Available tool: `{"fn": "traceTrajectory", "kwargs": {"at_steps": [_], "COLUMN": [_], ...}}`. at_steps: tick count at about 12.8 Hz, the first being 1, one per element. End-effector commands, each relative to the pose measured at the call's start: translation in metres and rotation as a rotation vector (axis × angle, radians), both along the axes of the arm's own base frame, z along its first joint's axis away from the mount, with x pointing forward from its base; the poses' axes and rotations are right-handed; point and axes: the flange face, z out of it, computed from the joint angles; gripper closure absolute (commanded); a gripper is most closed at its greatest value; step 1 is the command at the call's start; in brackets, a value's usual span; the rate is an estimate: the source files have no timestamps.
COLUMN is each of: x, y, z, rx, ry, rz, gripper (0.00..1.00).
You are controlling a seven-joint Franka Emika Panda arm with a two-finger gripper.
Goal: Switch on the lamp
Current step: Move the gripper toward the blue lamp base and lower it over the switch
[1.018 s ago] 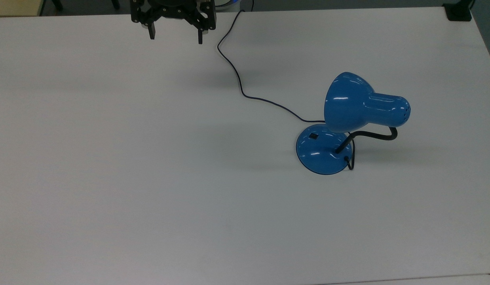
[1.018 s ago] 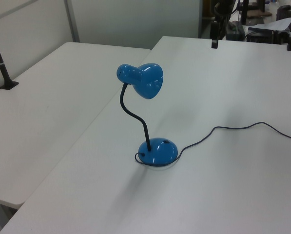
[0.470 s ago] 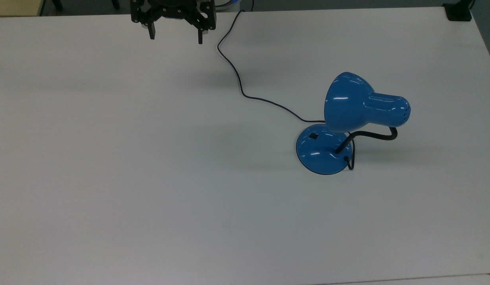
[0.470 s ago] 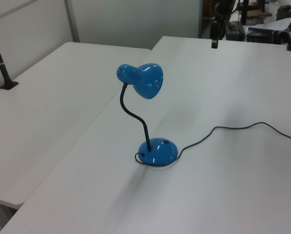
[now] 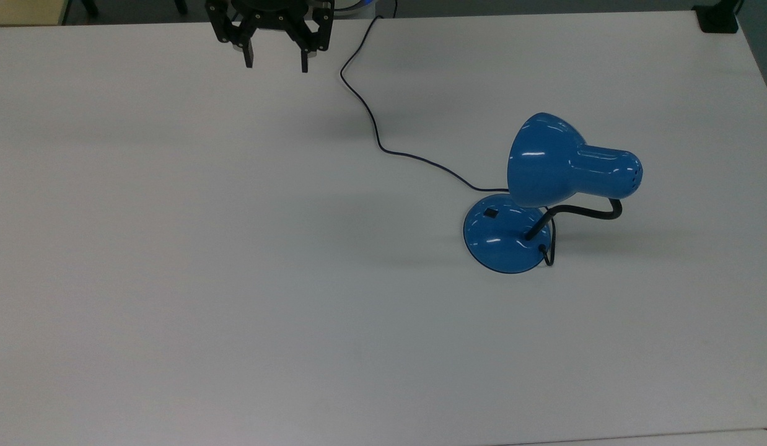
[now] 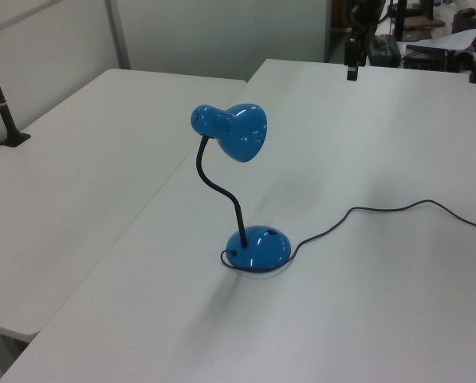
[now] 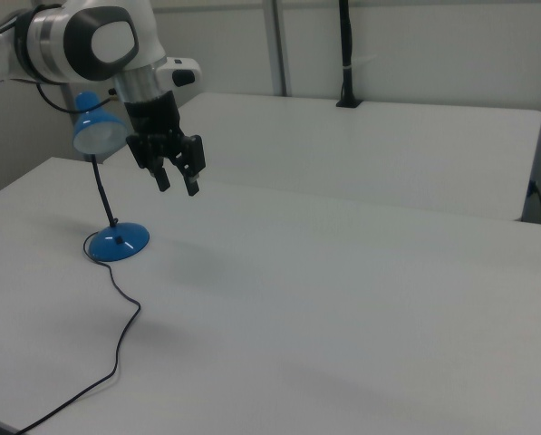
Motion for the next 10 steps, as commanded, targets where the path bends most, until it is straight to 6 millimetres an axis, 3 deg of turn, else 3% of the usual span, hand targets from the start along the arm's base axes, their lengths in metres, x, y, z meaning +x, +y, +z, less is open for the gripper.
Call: {"fn": "traceTrajectory", "kwargs": {"at_steps": [1,4,6,7,10], "x": [-0.003,-0.001,0.006,0.012,0.029], "y": [0.002,0.010,0.027,0.057,0.112], "z": [-0.002,-0.008,-0.030,-0.047,-0.092], "rx": [-0.006,-0.006,0.004,0.003,0.000], "ry": [0.030,0.038,0.050,0.037,0.015], "rz": [0.052,0.068,0.154,0.216,0.319], "gripper": [1.00,1.00,1.00,1.00,1.00]}}
